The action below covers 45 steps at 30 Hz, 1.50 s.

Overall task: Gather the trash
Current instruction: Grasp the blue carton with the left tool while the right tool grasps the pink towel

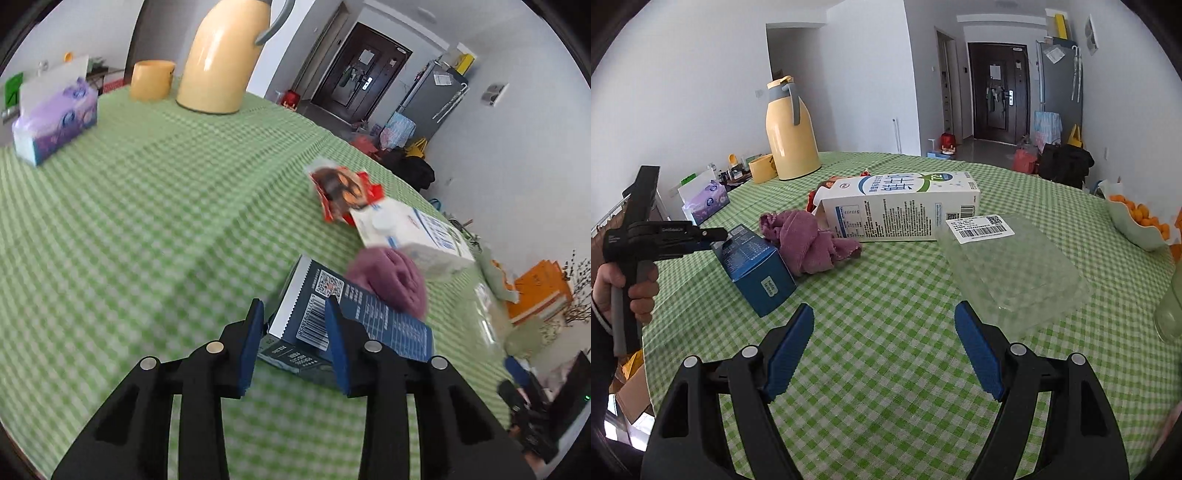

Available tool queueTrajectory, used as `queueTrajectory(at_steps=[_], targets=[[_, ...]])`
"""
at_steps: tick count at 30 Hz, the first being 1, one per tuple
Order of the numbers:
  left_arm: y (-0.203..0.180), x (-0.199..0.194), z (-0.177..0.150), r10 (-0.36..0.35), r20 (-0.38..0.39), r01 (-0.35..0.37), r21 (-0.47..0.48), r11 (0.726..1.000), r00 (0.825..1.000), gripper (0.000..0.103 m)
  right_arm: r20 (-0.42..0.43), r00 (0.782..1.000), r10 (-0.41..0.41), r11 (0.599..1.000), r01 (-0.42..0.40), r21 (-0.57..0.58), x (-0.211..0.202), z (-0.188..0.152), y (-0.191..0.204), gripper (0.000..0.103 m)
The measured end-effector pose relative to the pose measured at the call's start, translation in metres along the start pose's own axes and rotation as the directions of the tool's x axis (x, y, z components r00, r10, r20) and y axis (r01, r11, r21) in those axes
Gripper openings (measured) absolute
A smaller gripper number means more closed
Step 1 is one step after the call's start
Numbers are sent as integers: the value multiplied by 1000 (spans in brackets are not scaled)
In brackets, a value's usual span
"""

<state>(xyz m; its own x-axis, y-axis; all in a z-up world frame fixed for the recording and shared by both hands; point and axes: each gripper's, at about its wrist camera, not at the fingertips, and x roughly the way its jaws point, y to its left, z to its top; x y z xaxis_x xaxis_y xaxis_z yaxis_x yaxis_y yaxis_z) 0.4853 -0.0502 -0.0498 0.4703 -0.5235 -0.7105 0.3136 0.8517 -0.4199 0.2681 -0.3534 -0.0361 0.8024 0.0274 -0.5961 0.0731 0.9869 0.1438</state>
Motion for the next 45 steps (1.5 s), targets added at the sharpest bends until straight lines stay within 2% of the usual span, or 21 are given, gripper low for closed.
queueTrajectory(at_steps=[5,6,7,8,9,10,12,14,16,17,19,23,24,25,26,28,30,33,35,40,45], targets=[[-35,-13,-47,-113,-137,111,-19,994,984,30,0,1000,16,1000,-16,-10,3,-1,5,75],[-47,-22,-58,-156,-146,164,39,986,977,41,4,1000,20,1000,-20,-14,0,0,4,75],[-60,-31,-64,-172,-138,188,112,976,975,61,7,1000,17,1000,-17,-14,-2,0,4,75],[-71,-40,-71,-177,-116,198,204,959,977,72,10,1000,13,1000,-13,-13,-4,0,2,75],[-81,-45,-74,-177,-95,197,286,938,980,93,13,1000,9,1000,-9,-11,-5,1,-1,75],[-91,-47,-80,-183,-77,199,394,897,980,96,15,1000,5,1000,-5,-6,-7,2,-3,75],[-102,-34,-84,-107,-61,123,522,844,992,96,19,1000,-7,1000,7,5,-10,3,-8,75],[-103,-14,-78,-7,-20,18,569,822,1000,96,21,1000,-16,1000,16,8,-14,2,-12,75],[-102,2,-73,49,34,-60,600,798,998,96,21,999,-28,1000,28,8,-19,1,-15,75],[-102,9,-71,69,43,-81,609,789,997,96,17,999,-36,999,36,7,-21,0,-17,75],[-99,22,-69,60,0,-47,624,780,998,96,13,998,-54,999,54,10,-24,-3,-22,75],[-88,40,-71,76,-86,-14,568,823,993,95,6,997,-81,996,80,23,-27,-4,-30,75],[-83,41,-71,71,-92,-10,543,839,993,79,6,997,-78,997,78,22,-27,-4,-30,76],[-78,37,-70,42,-95,12,506,862,995,73,6,997,-77,997,77,18,-27,-3,-28,75],[-75,31,-71,18,-82,23,475,880,996,72,7,997,-81,997,80,14,-26,-1,-26,75],[-75,5,-81,-28,-30,38,460,887,999,70,9,998,-66,998,66,-5,-22,3,-18,75],[-75,-18,-85,0,1,-1,459,888,1000,68,10,999,-44,999,44,-30,-15,9,-6,75],[-59,-63,-85,5,95,-42,396,917,995,65,4,1000,2,998,-2,-68,2,21,14,75],[-48,-83,-82,43,121,-82,341,936,992,63,-10,999,31,996,-32,-86,19,31,27,75],[-20,-126,-78,138,230,-190,220,957,963,62,-76,988,133,982,-142,-125,73,57,66,75],[0,-153,-81,202,279,-248,139,959,939,62,-142,988,59,969,-92,-231,134,68,105,75]])
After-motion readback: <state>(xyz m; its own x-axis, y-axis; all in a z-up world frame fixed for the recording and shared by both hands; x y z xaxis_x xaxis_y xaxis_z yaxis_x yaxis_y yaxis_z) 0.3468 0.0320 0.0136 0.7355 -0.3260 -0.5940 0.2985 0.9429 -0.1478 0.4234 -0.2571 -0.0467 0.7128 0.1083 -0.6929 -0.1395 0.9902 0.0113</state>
